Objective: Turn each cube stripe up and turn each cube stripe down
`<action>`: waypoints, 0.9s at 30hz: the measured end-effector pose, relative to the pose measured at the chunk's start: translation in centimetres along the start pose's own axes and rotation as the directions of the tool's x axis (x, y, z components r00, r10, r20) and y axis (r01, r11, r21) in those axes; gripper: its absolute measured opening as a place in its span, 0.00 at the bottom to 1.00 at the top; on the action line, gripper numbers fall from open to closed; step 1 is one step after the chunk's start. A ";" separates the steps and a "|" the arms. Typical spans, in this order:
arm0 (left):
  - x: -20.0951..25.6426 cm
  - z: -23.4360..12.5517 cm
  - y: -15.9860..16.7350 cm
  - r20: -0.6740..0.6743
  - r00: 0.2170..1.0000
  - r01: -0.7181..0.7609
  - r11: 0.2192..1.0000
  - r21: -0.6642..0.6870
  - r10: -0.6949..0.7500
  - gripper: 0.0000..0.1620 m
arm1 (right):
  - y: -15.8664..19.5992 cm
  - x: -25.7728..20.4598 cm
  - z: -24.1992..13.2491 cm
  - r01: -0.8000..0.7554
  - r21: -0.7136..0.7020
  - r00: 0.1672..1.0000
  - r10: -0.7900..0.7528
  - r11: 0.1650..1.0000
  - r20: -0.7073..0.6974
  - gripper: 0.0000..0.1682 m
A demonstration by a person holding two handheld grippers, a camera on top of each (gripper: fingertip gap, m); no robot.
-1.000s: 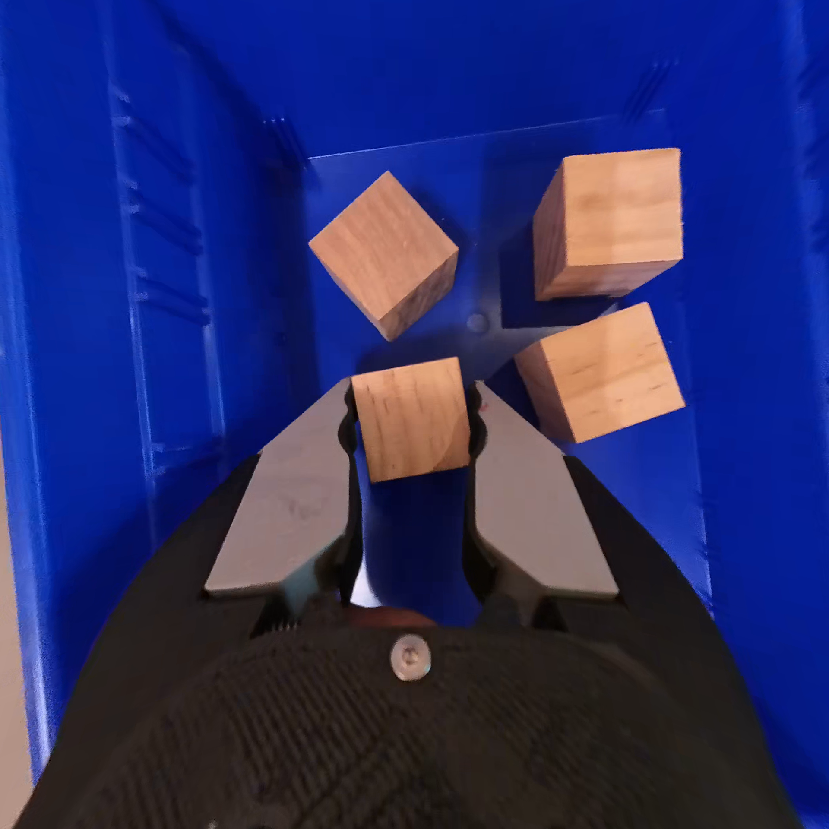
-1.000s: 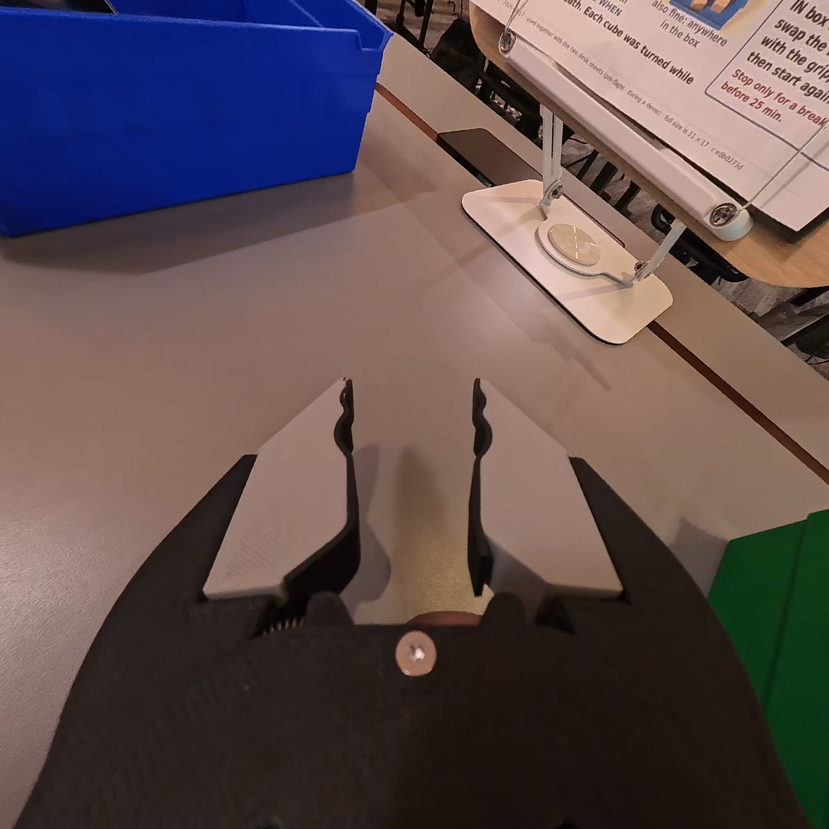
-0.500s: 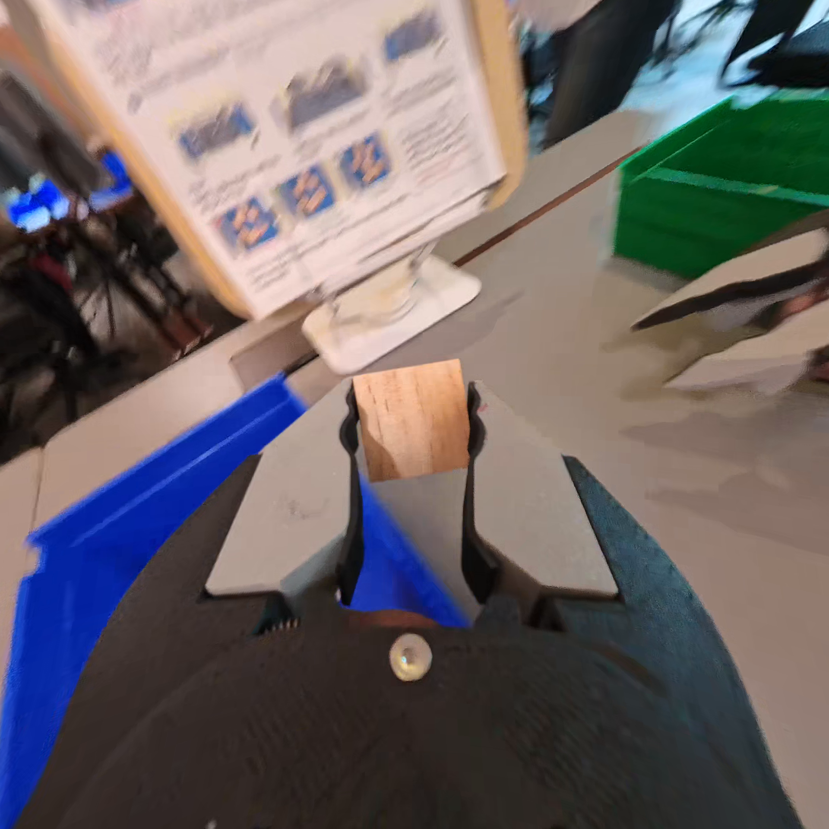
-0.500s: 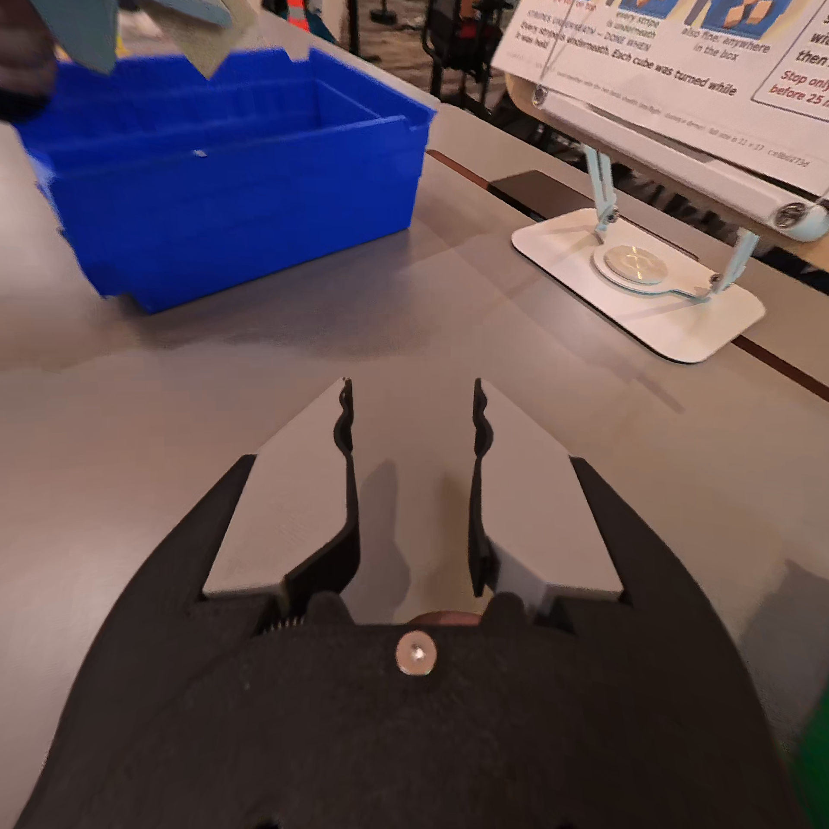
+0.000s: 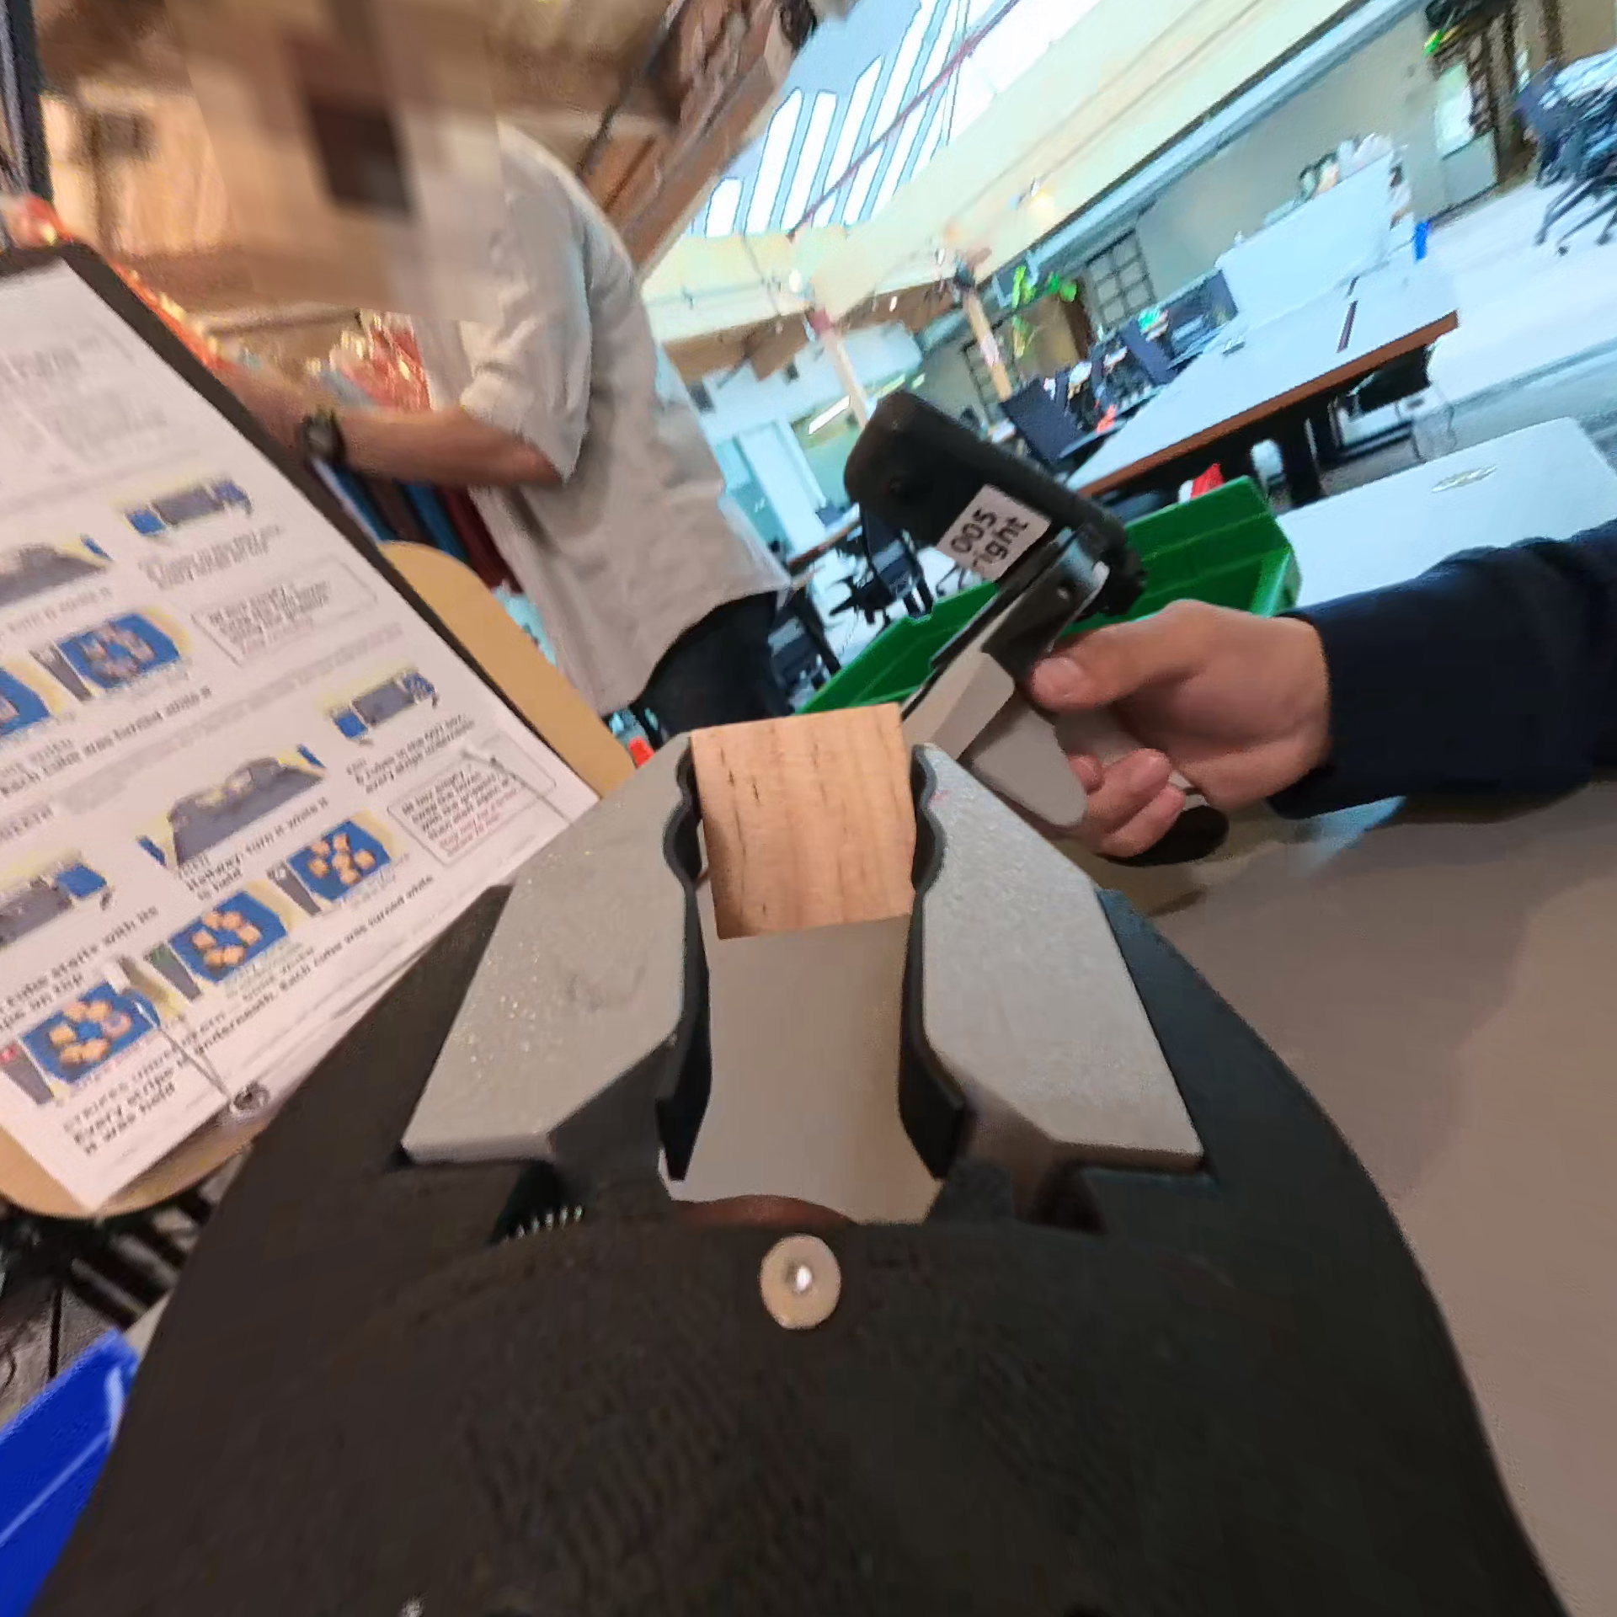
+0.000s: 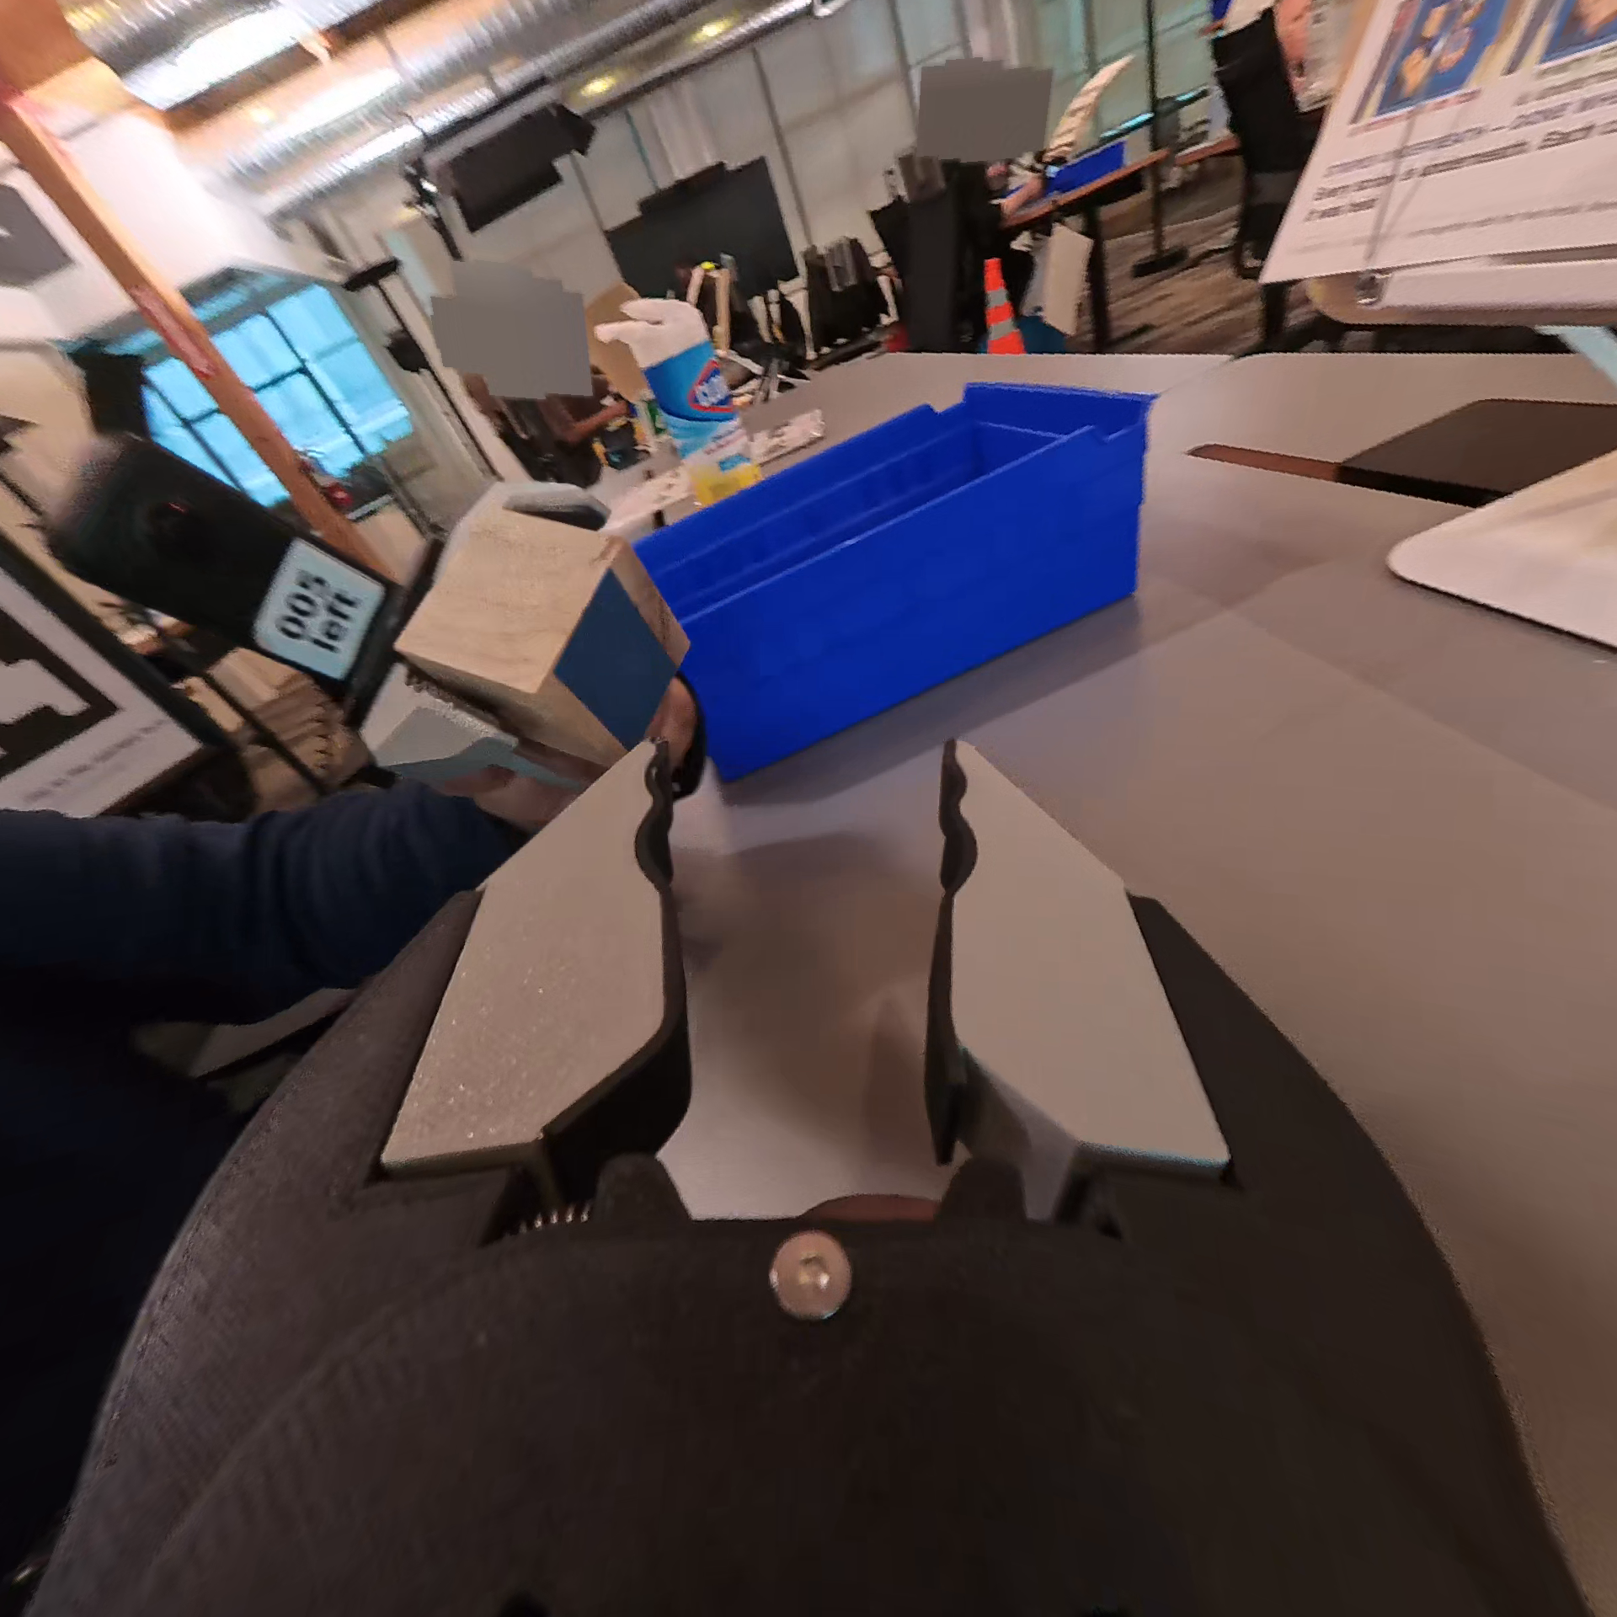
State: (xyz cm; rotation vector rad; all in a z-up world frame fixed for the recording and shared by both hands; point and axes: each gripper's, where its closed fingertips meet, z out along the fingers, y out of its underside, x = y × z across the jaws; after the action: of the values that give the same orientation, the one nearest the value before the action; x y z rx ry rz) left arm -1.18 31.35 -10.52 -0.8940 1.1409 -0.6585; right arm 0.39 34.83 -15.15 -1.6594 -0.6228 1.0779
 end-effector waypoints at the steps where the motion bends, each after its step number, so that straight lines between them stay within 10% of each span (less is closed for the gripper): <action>1: 0.2 -0.3 -0.4 -0.013 1.000 -0.013 1.000 0.028 0.014 0.28 | -0.2 -0.4 -0.1 -0.013 0.007 1.000 0.013 1.000 0.028 0.35; 13: 2.6 -1.9 -3.1 -0.148 0.985 -0.065 0.979 0.191 0.094 0.28 | -1.3 -6.6 -1.6 -0.329 -0.073 0.780 0.315 0.941 0.541 0.34; 27: 5.4 -0.9 -1.6 -0.194 0.957 -0.191 0.971 0.147 0.217 0.28 | 1.3 -9.4 -0.7 -0.372 -0.297 0.658 0.476 0.879 0.584 0.27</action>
State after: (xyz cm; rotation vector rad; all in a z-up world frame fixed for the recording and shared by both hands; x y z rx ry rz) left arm -0.42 25.91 -11.87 -0.5983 1.3440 -0.6564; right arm -3.52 26.44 -13.00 -1.5827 -0.7795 2.0512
